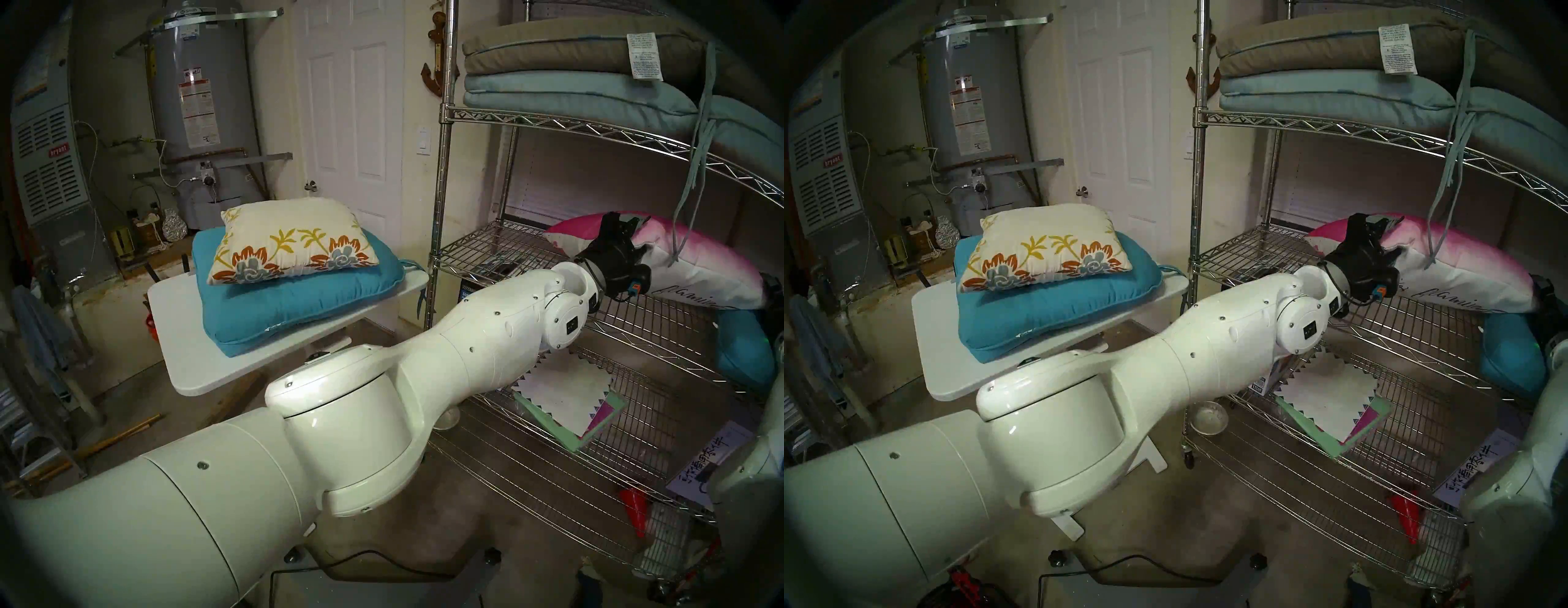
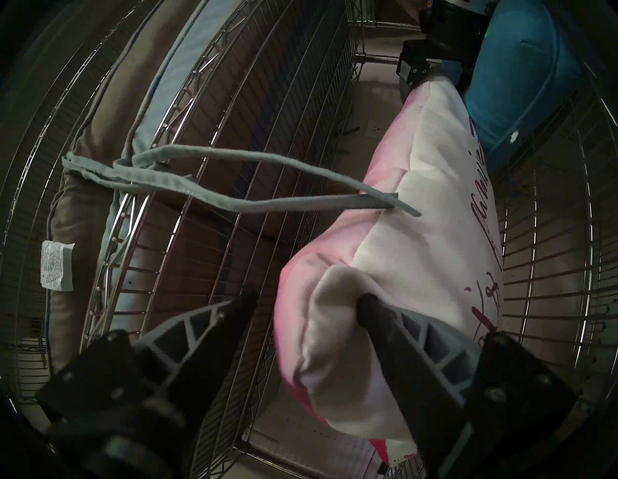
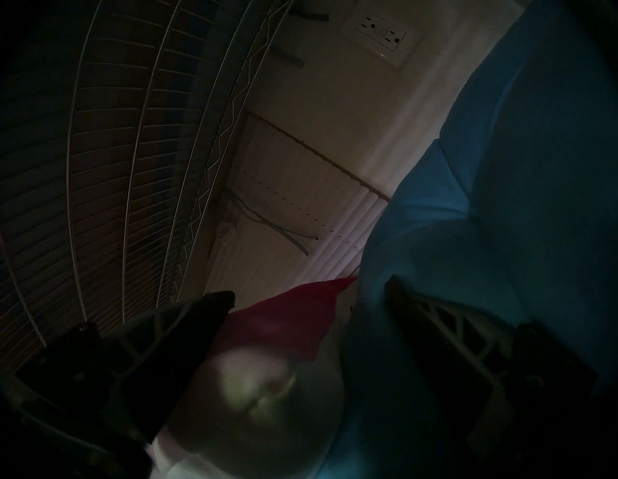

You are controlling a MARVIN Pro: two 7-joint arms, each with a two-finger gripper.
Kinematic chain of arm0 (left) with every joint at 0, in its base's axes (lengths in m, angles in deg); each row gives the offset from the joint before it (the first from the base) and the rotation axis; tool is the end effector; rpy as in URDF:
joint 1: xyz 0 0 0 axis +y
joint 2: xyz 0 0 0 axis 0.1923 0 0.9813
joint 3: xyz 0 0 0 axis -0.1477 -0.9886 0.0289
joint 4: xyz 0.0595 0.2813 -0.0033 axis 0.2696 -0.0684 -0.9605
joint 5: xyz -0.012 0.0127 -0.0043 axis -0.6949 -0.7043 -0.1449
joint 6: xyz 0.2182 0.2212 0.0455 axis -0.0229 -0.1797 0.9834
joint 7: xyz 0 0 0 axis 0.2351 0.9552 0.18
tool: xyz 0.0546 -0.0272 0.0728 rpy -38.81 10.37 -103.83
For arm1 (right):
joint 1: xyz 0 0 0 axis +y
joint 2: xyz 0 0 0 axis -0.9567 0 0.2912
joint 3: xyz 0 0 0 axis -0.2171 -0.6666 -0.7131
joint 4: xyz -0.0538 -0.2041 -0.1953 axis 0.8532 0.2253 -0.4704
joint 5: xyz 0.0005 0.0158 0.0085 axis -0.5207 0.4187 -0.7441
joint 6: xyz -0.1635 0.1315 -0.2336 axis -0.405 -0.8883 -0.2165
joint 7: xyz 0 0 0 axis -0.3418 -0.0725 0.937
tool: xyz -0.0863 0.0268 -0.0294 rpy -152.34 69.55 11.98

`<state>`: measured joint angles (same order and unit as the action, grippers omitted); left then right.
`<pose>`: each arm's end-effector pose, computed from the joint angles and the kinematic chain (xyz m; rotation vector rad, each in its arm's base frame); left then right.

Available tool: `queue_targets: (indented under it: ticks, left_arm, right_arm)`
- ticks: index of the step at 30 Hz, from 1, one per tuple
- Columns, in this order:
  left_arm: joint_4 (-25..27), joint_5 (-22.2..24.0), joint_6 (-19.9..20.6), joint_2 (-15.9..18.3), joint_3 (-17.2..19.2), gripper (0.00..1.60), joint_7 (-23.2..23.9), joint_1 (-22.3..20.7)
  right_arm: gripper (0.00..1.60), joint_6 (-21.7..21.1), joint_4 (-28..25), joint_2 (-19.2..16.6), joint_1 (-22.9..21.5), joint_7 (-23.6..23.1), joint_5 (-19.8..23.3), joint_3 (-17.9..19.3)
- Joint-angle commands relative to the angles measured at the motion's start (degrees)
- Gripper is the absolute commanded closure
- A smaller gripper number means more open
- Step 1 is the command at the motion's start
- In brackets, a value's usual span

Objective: Put cushion on the shelf

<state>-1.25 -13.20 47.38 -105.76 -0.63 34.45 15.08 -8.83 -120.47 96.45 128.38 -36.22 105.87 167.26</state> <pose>0.4649 -0.4613 -0.0825 -0.5372 1.5887 -2.3807 0.3202 -0.5272 -0.0964 -1.4117 1.1157 -2.0051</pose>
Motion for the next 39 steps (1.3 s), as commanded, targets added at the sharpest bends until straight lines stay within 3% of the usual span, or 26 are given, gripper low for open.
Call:
queue_targets:
  ticks: [1, 23, 39]
  left_arm:
    - [1.0, 0.8, -0.1, -0.6, -0.2, 0.39, -0.7, -1.5]
    - [0.9, 3.1, 0.3, -0.6, -1.4, 0.39, -1.0, -2.1]
    - [0.8, 4.8, 0.4, -0.6, -2.4, 0.39, -1.3, -2.7]
  right_arm:
    - [0.0, -3.7, 0.4, 4.6, -0.3, -1.1, 1.0, -2.8]
    - [0.0, -6.0, -2.7, 5.3, -1.3, -1.6, 1.8, -4.3]
    - [0.0, -6.6, -9.6, 2.0, -4.9, -2.4, 2.6, -5.4]
